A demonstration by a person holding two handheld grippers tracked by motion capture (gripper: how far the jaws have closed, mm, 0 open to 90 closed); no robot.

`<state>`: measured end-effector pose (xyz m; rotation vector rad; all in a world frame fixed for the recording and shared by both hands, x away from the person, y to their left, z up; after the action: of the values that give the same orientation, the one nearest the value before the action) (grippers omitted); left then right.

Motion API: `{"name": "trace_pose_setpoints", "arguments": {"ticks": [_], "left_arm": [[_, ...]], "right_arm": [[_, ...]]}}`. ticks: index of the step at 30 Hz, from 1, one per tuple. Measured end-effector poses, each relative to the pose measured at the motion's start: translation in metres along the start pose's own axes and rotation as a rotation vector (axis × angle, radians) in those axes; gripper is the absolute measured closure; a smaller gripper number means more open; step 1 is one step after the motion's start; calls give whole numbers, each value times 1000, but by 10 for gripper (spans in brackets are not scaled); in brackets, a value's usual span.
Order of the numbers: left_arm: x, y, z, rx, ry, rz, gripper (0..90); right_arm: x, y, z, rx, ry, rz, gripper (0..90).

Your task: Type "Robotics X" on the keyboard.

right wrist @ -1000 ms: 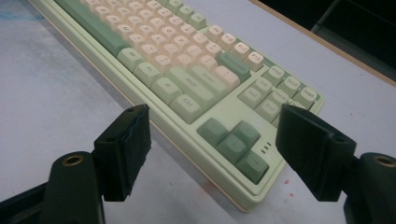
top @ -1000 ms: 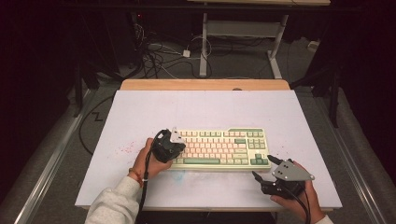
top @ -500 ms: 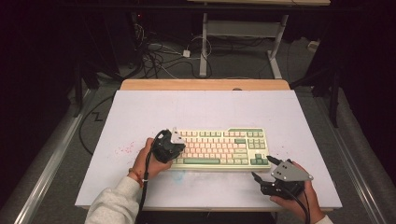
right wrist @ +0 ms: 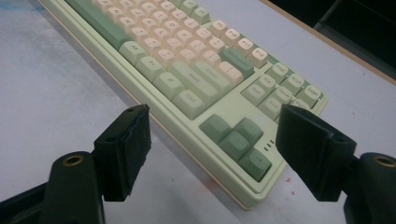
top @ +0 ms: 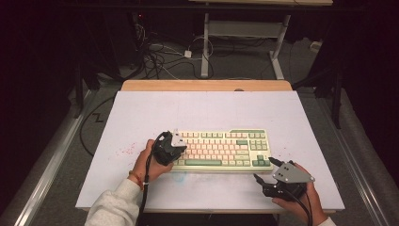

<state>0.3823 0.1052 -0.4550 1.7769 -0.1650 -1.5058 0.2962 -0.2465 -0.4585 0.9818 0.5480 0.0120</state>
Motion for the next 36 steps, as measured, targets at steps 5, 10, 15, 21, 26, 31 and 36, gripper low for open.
{"name": "trace_pose_setpoints", "arguments": {"ticks": [5, 10, 15, 21, 26, 31, 36], "left_arm": [[-7, 1, 4, 12, 10, 28, 867], [-11, 3, 9, 23, 4, 41, 867], [-11, 3, 11, 30, -13, 39, 863], [-12, 5, 16, 51, -24, 34, 859], [-12, 6, 23, 71, -42, 27, 864], [-12, 6, 30, 87, -46, 43, 873], [-10, 6, 36, 101, -60, 34, 874]], "right_arm": [[0, 0, 0, -5, 8, 1, 266], [-1, 0, 0, -4, 8, 4, 266], [-1, 0, -1, -5, 9, 4, 266], [-1, 0, 0, -5, 10, 3, 265], [-1, 0, -1, -6, 10, 3, 265], [-1, 0, -1, -5, 10, 2, 265], [-1, 0, 0, -5, 10, 1, 265]]}}
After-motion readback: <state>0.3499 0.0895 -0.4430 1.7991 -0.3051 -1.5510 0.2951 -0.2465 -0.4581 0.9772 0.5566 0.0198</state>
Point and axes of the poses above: each handheld gripper's, and its own axes: x roughly forward along the jaws, y roughly out of its top, z roughly to its right, the point moved 2 cm from there along x, roughly forward along the jaws, and after that the axes turned 14 degrees about -y, right-handed, at the moved point
